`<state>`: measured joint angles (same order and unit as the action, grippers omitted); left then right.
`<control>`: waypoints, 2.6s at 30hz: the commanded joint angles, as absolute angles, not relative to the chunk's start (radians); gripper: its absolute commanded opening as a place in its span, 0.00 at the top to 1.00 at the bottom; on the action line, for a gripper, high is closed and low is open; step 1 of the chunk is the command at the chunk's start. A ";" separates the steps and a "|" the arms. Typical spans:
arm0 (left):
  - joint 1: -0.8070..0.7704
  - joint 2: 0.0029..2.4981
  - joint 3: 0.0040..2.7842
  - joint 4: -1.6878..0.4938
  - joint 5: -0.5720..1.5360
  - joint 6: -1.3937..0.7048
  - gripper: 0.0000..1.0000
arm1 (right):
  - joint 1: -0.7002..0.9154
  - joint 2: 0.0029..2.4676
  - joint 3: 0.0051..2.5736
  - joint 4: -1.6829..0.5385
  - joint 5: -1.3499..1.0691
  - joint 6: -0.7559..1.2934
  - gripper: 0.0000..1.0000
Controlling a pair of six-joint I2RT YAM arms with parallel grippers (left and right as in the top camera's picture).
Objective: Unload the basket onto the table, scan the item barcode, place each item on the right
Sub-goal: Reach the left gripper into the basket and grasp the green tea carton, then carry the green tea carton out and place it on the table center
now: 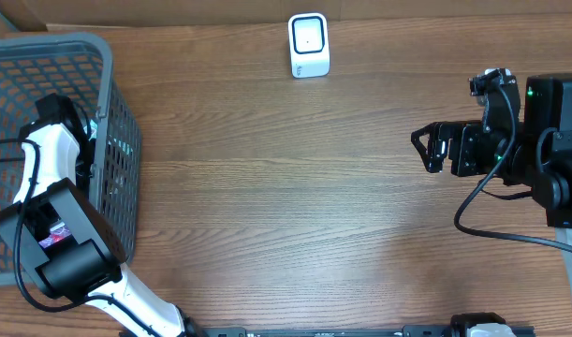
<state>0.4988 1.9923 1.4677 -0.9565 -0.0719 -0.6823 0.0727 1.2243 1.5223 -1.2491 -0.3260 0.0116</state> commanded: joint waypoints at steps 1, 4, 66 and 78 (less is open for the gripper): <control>0.495 1.997 1.503 -0.968 -0.109 -0.669 0.64 | 0.076 1.228 1.544 -1.244 -0.334 0.002 0.00; 0.494 1.996 1.553 -1.008 -0.109 -0.650 0.75 | 0.076 1.231 1.544 -1.244 -0.334 0.002 0.00; -0.560 2.104 1.658 -1.185 0.052 -0.613 0.39 | 0.076 1.262 1.544 -1.240 -0.323 -0.001 0.00; -0.434 2.074 2.103 -1.478 -0.136 -0.562 0.06 | 0.076 1.264 1.544 -1.241 -0.323 -0.001 0.00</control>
